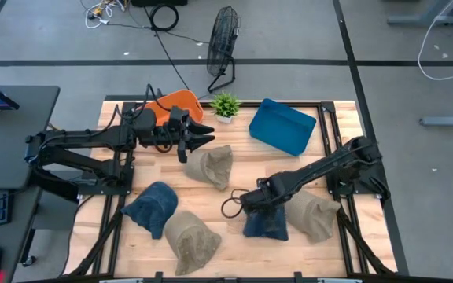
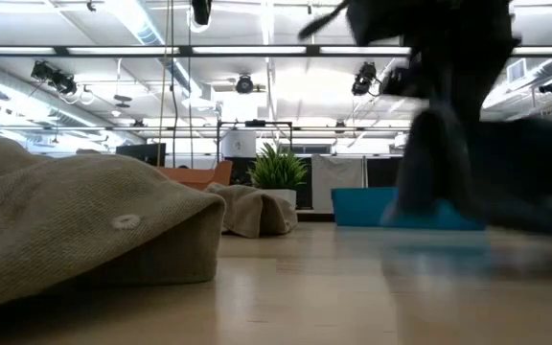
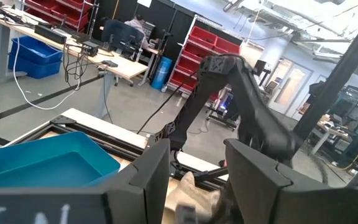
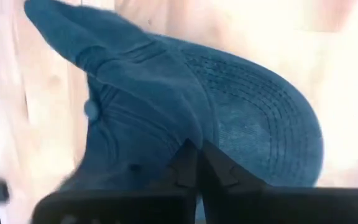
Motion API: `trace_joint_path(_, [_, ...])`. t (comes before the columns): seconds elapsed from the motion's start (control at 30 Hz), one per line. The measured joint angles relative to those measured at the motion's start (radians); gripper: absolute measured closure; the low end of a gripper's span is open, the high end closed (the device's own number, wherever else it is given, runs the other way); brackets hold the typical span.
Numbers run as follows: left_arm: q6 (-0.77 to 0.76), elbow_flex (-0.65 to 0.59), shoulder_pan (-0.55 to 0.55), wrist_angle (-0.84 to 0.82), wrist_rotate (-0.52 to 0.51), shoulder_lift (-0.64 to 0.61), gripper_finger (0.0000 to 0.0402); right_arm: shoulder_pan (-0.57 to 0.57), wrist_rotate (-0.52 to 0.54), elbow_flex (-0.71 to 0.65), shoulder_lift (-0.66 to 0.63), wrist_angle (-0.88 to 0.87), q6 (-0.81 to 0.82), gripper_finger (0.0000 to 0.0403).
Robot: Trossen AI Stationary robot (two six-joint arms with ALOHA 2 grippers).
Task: Pick & Place hat
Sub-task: Put the right blue cap into the blue bin
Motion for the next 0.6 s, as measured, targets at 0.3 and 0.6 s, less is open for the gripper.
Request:
trace_joint_path(0.3, [0.000,0.000,0.000,0.001,0.000,0.000,0.0241,-0.056,0.315,0.180,-0.205,-0.328,-0.270,0.0399])
trace_joint_path(0.6, [0.000,0.000,0.000,0.008,0.000,0.000,0.0241,-0.164,0.579,0.206,-0.385,-0.370,-0.699,0.0400])
